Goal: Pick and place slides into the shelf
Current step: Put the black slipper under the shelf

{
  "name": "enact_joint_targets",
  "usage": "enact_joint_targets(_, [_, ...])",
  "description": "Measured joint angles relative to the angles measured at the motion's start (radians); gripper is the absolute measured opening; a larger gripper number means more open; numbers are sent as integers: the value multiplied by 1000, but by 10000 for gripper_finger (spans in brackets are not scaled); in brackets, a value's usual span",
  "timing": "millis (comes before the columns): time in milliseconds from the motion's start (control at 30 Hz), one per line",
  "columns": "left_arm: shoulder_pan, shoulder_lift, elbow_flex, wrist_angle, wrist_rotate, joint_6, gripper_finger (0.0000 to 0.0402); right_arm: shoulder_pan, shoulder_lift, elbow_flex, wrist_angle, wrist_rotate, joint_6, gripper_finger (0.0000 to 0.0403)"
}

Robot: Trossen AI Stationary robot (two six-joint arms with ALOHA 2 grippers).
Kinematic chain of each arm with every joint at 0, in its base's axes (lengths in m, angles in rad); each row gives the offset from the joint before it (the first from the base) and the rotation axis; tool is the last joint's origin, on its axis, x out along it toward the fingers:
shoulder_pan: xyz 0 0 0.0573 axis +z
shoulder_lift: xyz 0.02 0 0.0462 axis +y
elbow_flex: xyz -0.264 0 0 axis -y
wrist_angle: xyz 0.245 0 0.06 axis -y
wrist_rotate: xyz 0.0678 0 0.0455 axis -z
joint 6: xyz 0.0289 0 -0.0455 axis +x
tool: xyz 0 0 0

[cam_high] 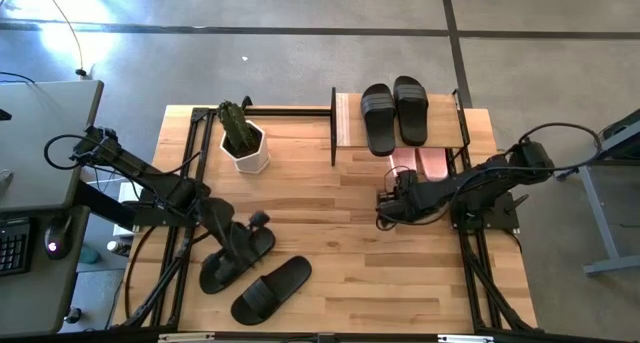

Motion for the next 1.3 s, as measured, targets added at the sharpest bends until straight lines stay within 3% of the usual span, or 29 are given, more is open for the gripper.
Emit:
enact_joint_targets(133, [-29, -1, 0, 57, 163, -79, 67, 64, 0, 86, 2, 45, -82, 0])
enact_joint_targets(300, [-158, -1, 46, -19, 107, -88, 67, 139, 0, 202, -15, 127, -169, 0])
enact_joint_targets(400, [-259, 0, 117, -156, -85, -88, 67, 174, 0, 263, -48, 192, -216, 0])
enact_joint_targets(600, [-471, 78, 253, -359, -604, -156, 67, 213, 0, 340, -97, 281, -369, 0])
enact_joint_targets(733, [-546, 215, 328, -414, -759, -171, 67, 228, 0, 364, -102, 275, -461, 0])
enact_joint_targets(867, [-558, 392, 440, -514, -767, -200, 67, 259, 0, 369, -100, 273, -528, 0])
enact_joint_targets(1100, [-562, 698, 677, -805, -663, -255, 67, 286, 0, 367, -104, 272, -554, 0])
enact_joint_targets(1300, [-612, 853, 782, -903, -680, -313, 67, 287, 1, 367, -105, 274, -555, 0])
